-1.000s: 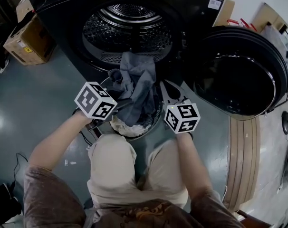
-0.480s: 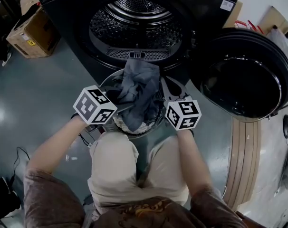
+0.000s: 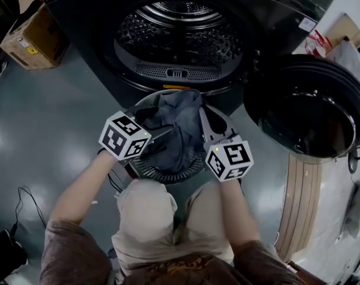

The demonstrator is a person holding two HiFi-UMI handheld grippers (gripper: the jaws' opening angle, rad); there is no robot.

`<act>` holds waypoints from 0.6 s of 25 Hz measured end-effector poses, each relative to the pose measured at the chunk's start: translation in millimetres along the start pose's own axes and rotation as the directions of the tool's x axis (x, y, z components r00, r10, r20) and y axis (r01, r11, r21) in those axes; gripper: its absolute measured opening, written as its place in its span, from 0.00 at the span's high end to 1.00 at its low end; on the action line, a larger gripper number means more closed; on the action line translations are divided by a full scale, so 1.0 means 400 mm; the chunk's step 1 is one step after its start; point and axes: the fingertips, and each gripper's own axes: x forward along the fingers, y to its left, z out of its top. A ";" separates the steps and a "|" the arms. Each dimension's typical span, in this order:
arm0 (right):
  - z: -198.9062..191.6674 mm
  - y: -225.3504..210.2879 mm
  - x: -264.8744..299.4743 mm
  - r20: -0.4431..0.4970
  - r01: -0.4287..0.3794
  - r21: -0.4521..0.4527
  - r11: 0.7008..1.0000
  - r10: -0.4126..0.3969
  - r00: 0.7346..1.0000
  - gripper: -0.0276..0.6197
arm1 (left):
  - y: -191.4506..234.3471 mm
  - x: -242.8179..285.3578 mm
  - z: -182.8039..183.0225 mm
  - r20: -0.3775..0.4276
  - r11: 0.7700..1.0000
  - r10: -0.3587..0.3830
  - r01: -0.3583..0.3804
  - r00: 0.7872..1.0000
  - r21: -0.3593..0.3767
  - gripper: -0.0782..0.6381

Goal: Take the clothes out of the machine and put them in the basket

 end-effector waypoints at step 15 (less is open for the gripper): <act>0.347 0.162 -0.090 -0.272 0.076 0.111 0.991 -0.043 0.961 0.96 | -0.023 -0.398 0.271 0.049 0.977 0.037 -0.026 0.998 -0.213 0.51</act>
